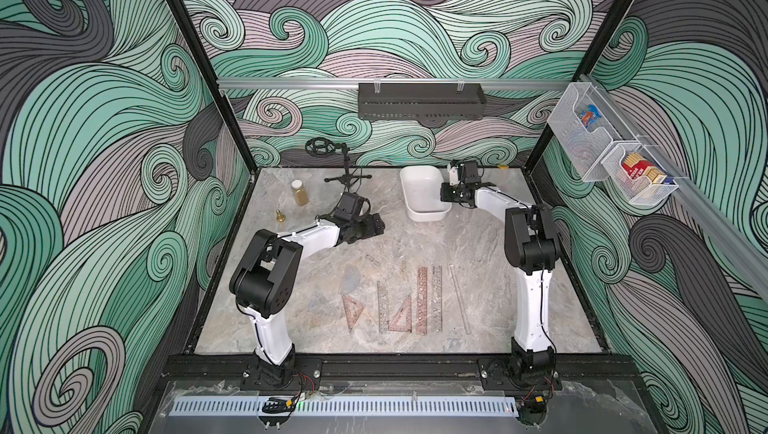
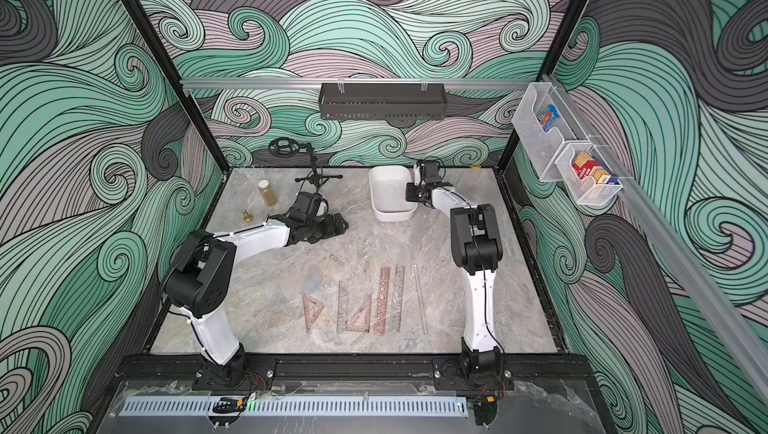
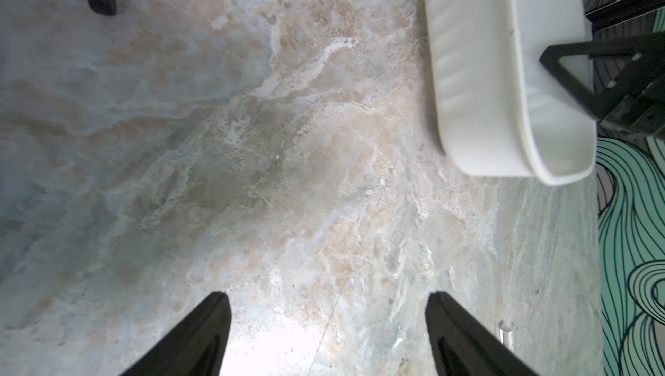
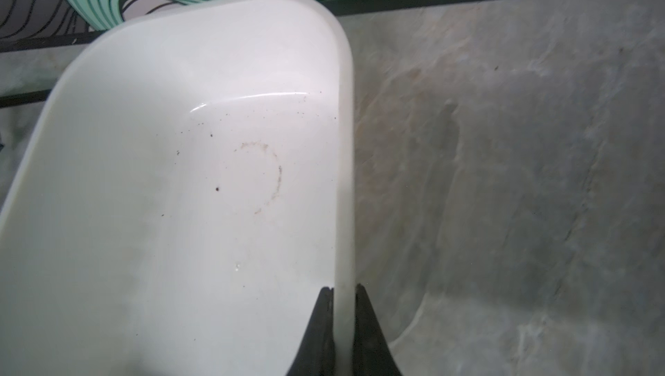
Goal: Put the scattered rulers into the storage box
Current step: Move the storage box to the center of the board.
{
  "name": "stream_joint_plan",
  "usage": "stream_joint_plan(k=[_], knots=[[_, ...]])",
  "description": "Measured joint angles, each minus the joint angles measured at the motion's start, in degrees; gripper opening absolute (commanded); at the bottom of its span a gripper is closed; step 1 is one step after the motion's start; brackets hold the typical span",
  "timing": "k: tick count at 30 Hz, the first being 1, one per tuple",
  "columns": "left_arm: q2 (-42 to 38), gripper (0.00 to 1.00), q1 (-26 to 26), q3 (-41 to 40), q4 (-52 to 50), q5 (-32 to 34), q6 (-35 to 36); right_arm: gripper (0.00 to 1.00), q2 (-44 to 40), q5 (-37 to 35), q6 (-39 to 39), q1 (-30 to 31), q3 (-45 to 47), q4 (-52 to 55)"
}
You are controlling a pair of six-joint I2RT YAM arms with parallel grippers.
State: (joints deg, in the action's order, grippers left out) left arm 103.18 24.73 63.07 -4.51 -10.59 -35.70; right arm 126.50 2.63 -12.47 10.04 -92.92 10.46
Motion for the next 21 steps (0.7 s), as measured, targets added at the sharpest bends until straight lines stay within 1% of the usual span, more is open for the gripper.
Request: stream_joint_plan(k=[4,7,14,21], knots=[[-3.63,0.89,0.09,-2.84,1.66,-0.15,-0.22,0.10,-6.12,-3.32,-4.48,4.37,9.09,-4.00],[-5.27,0.89,0.22,-3.85,2.45,-0.13,-0.35,0.10,-8.83,-6.82,-7.32,6.99,13.57,-6.05],[-5.57,0.89,1.09,-3.87,3.17,-0.02,-0.35,0.11,-9.51,-14.23,-10.91,10.29,15.80,-7.80],[-5.51,0.89,1.29,-3.87,3.19,-0.04,-0.35,0.17,-9.51,-15.76,-11.10,10.51,15.80,-8.85]])
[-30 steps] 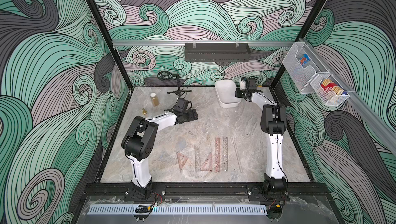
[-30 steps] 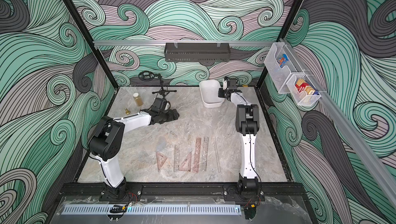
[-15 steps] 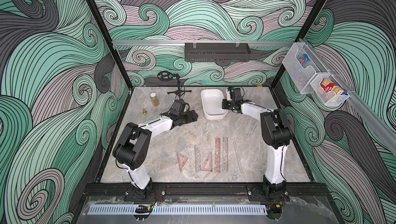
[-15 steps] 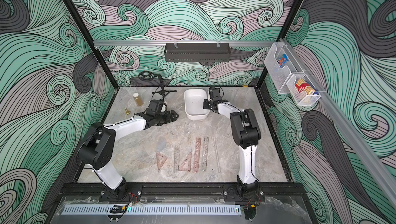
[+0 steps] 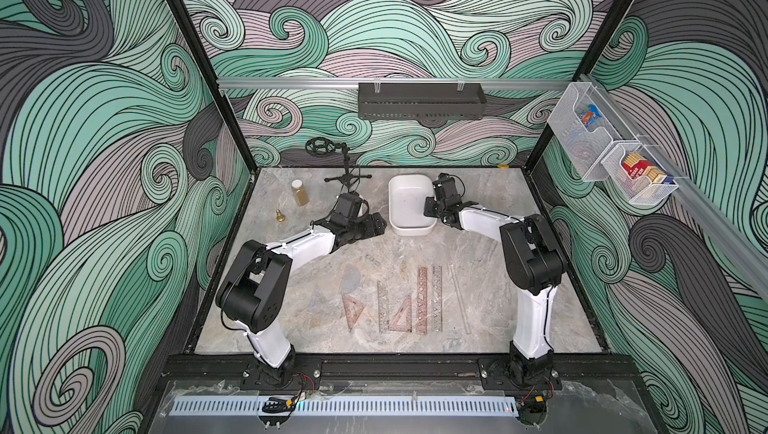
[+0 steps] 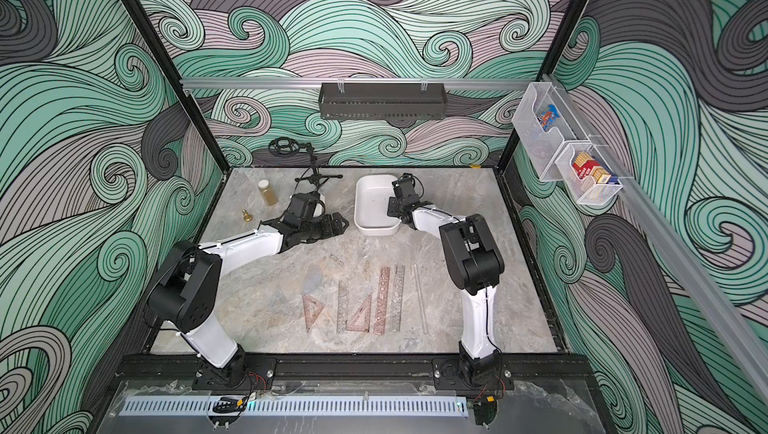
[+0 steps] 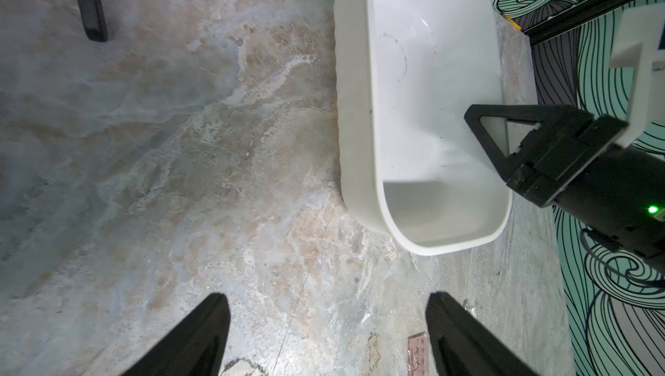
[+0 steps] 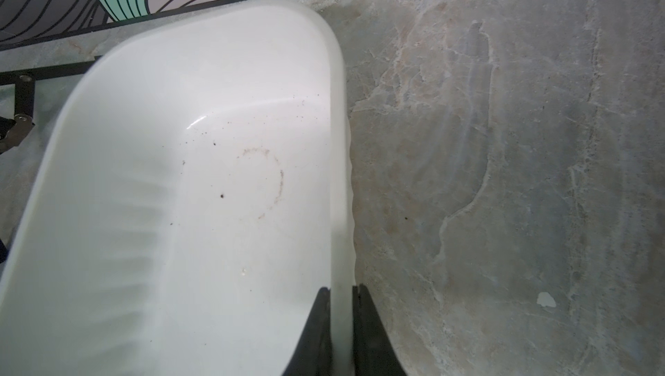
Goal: Put the scattered rulers into the storage box
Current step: Move the storage box to the center of the board.
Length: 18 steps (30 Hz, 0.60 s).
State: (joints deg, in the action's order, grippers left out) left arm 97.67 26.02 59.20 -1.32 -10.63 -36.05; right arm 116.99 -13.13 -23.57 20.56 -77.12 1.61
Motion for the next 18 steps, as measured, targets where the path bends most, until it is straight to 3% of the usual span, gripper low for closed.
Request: stream_joint_plan(k=[12,18], knots=[[0.00,0.89,0.39,0.00,-0.02,0.02,0.00,0.23,0.00,3.21,0.70,0.00,0.02,-0.70],[0.00,0.89,1.14,0.00,-0.85,0.81,0.04,0.22,0.00,4.85,1.86,0.28,0.28,-1.31]])
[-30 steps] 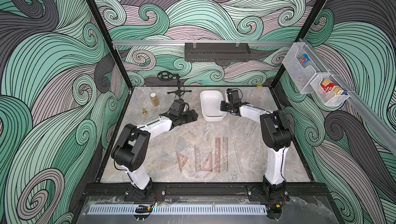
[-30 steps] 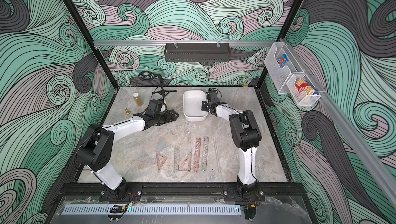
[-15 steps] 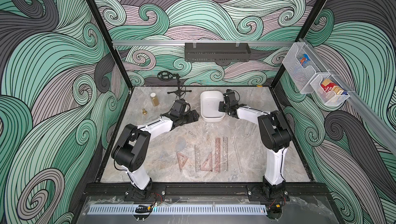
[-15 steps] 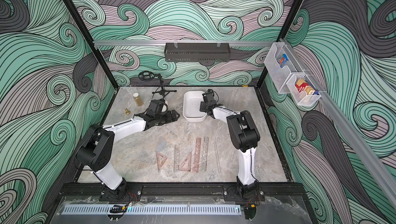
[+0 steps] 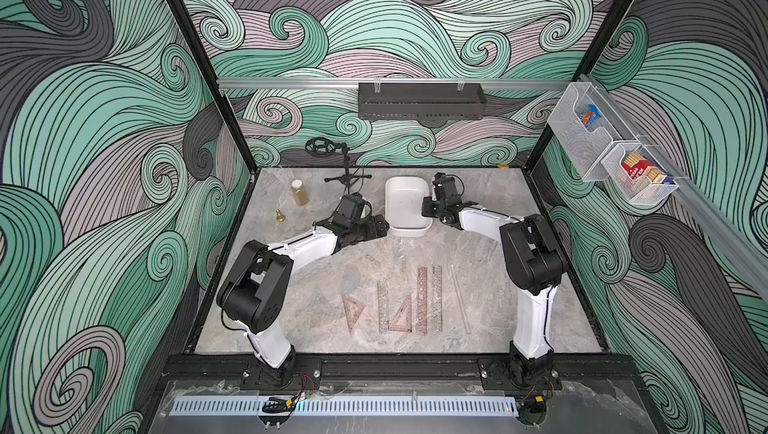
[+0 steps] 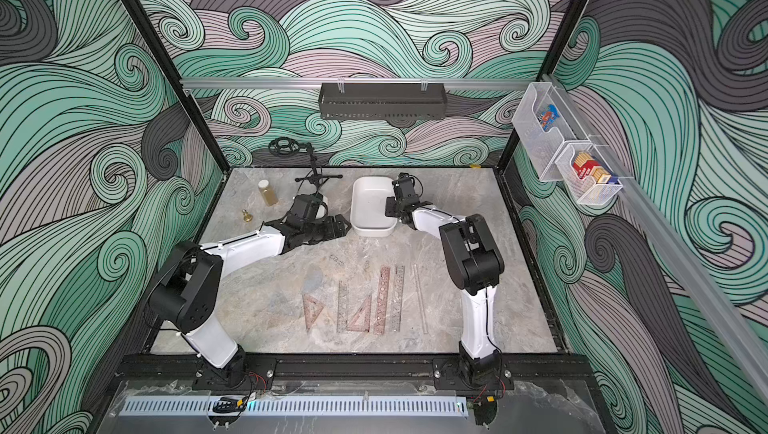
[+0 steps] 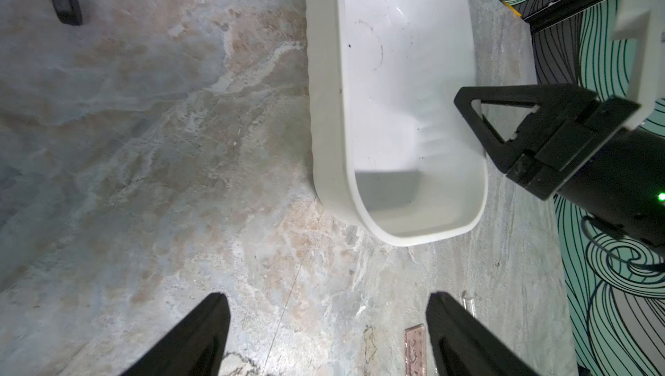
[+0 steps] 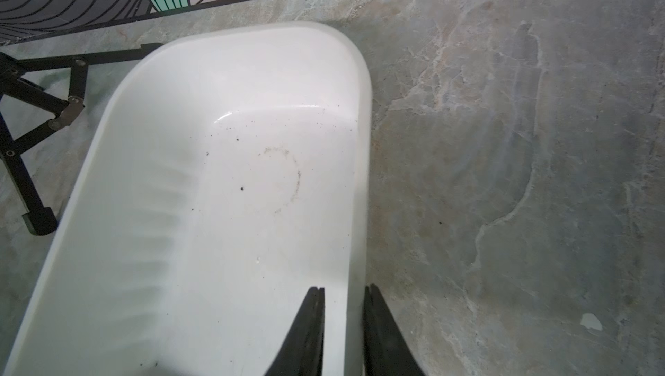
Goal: Put the scattered rulers into the storage box
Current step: Move the storage box to the center of the board.
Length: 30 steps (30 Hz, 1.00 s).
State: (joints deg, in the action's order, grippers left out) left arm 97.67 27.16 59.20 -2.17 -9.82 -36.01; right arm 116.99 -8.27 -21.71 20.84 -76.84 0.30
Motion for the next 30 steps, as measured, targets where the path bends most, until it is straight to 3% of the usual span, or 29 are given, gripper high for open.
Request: stream_joint_plan(k=[9,17,26,30], knots=[[-0.07,0.89,0.02,0.00,-1.27,1.90,0.04,0.15,-0.63,0.07,1.16,2.19,3.61,-0.59],[-0.07,0.89,0.04,0.00,-1.25,2.14,0.35,0.16,-4.76,0.15,1.84,3.10,7.10,-0.59],[-0.09,0.90,0.04,0.00,-1.27,2.43,0.44,0.29,-7.26,0.61,-0.37,3.91,10.08,-0.55],[-0.68,0.89,0.04,0.00,-2.14,2.51,0.50,0.40,-9.07,1.44,-1.11,3.96,10.54,0.24]])
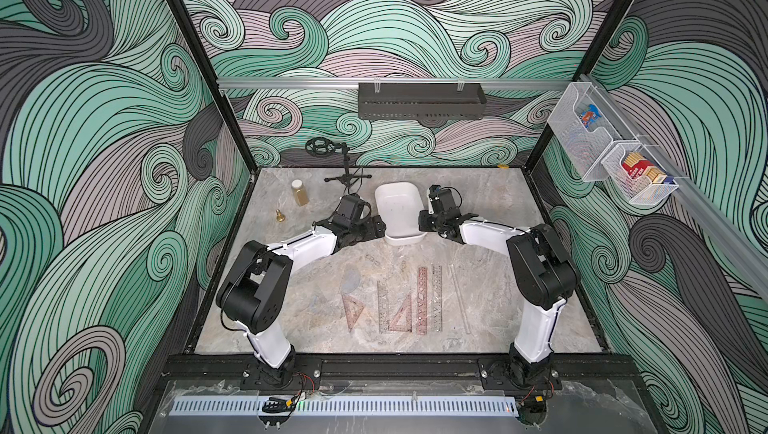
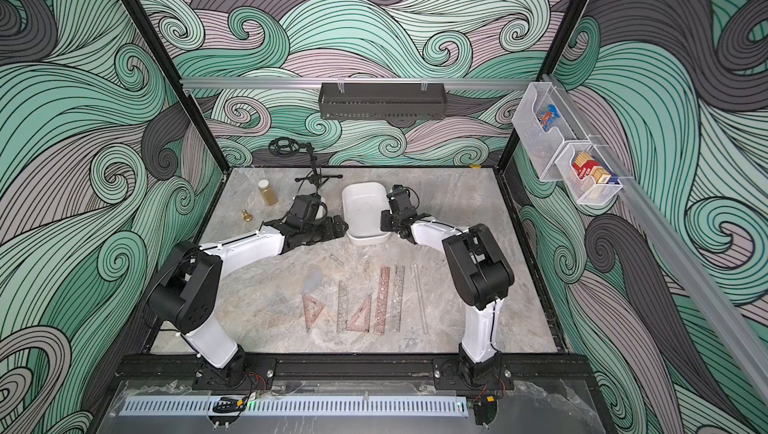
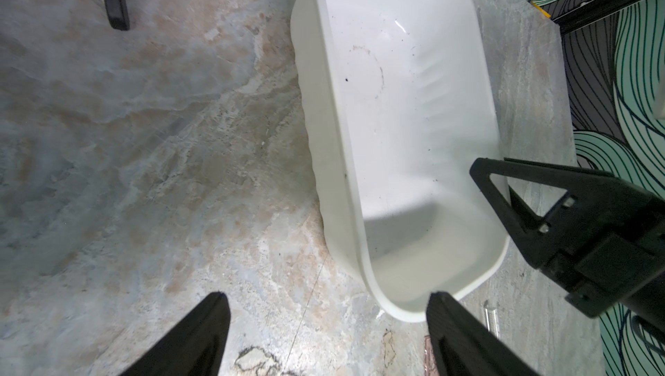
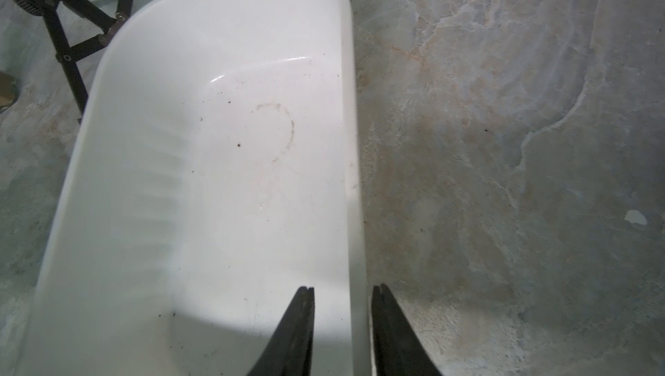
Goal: Put the scattered rulers into the storage box
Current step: Move the storage box to the center of the board, then pick up the ruler from the center of the board.
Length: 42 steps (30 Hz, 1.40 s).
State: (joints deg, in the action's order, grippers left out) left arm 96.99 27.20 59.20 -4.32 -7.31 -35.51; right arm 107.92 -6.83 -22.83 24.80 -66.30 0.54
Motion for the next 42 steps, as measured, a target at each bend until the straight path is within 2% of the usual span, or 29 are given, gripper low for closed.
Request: stream_joint_plan(k=[3,7,12,18,29,33,42], knots=[[-1.40,0.89,0.00,0.00,-1.75,0.02,0.39,0.45,-5.11,0.28,-0.17,-0.02,1.38,1.77],[-4.50,0.90,-0.02,-0.83,-3.19,0.00,1.49,0.46,-15.23,0.33,-0.74,-0.42,6.25,3.10],[-7.08,0.90,-0.02,-2.01,-4.70,-0.11,2.97,0.46,-26.97,0.04,-2.97,-1.97,18.69,7.69],[-7.10,0.89,0.00,-3.41,-5.90,-1.11,4.04,0.48,-34.93,0.39,-6.54,-2.01,30.42,14.84],[-7.08,0.90,-0.09,-4.26,-5.97,-2.67,4.87,0.50,-37.70,0.76,-10.49,2.38,35.17,19.32],[-7.08,0.90,-0.33,-4.35,-5.92,-3.39,4.92,0.43,-37.75,0.13,-11.54,3.98,35.69,19.91],[-6.73,0.90,-0.55,-4.63,-5.51,-4.15,4.92,0.35,-37.46,-1.38,-14.03,6.82,37.68,21.35]])
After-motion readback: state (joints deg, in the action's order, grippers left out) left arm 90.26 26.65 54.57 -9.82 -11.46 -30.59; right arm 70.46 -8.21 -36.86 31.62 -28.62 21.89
